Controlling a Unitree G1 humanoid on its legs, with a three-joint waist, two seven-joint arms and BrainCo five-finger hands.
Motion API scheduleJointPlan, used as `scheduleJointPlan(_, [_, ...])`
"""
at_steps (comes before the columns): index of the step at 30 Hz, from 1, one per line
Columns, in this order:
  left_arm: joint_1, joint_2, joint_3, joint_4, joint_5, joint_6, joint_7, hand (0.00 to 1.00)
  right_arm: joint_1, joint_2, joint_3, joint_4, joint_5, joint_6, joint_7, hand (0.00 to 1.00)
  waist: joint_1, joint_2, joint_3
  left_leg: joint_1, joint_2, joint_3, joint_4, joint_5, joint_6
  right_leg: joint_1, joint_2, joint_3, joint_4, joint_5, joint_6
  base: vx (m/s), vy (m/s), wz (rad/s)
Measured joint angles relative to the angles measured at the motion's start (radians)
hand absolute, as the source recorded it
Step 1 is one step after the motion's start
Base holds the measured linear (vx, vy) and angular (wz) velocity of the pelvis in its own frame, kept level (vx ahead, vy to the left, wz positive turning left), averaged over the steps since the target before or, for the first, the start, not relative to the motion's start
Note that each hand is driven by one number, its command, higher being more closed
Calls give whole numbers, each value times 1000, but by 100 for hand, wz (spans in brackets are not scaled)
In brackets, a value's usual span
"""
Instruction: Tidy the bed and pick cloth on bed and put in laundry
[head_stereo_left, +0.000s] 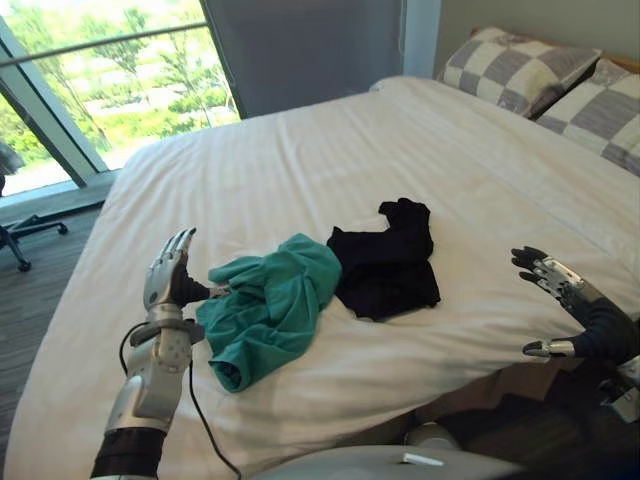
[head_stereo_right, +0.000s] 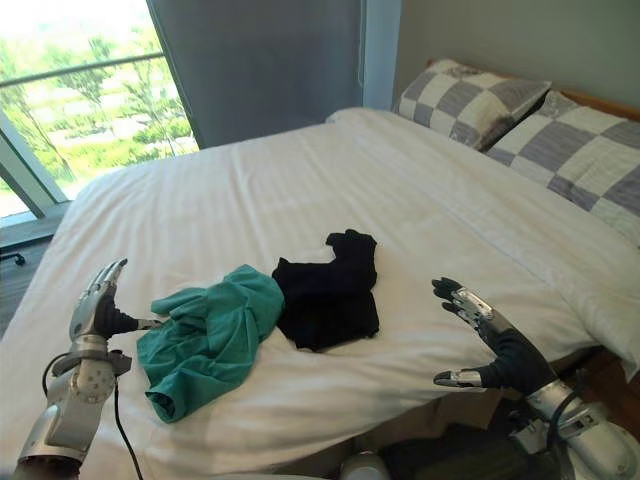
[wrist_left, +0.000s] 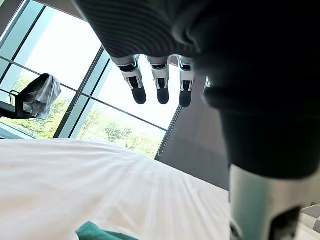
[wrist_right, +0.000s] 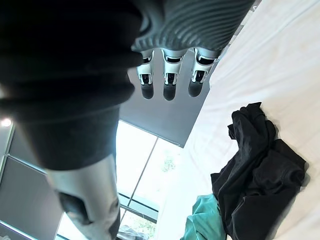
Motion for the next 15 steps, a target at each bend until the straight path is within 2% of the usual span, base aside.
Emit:
scheduleJointPlan(2, [-28,0,-8,0,-14,25,-13,0,-19,0,0,-3,4,-6,5,0,0,-8,23,-38,1,4,14,1,3,-45,0,7,18,0,0,-8,-5,-3])
scheduleJointPlan(7, [-172,1,-36,31,-20,129,-37,0,-151,-15,1,-12,74,-8,0,0,0,-18,96,-215,6,3,66,10,16,-230,0,16,61,21,-5,-32,-15,5])
scheduleJointPlan(8, [-223,2,-54,62,-22,153,-48,0,-207,-22,4,-13,100,-8,-15,0,0,-11,125,-264,9,3,77,16,24,-277,1,16,68,33,-1,-14,0,5])
scheduleJointPlan(11, [-326,2,-85,131,-58,186,-47,0,-300,-67,13,-13,143,-8,-58,0,-4,2,193,-343,-2,8,72,33,31,-371,0,23,80,44,-8,-22,-3,5])
scheduleJointPlan(12, [-335,2,-87,138,-58,188,-47,0,-309,-71,15,-13,150,-8,-61,0,-3,4,199,-350,-3,8,71,35,32,-379,0,24,82,45,-9,-22,-27,7])
scheduleJointPlan(15, [-434,3,-115,185,-56,235,-35,0,-410,-103,28,-13,193,-14,-94,0,-6,20,256,-429,-21,14,45,73,35,-484,-3,37,104,51,-10,24,-53,12])
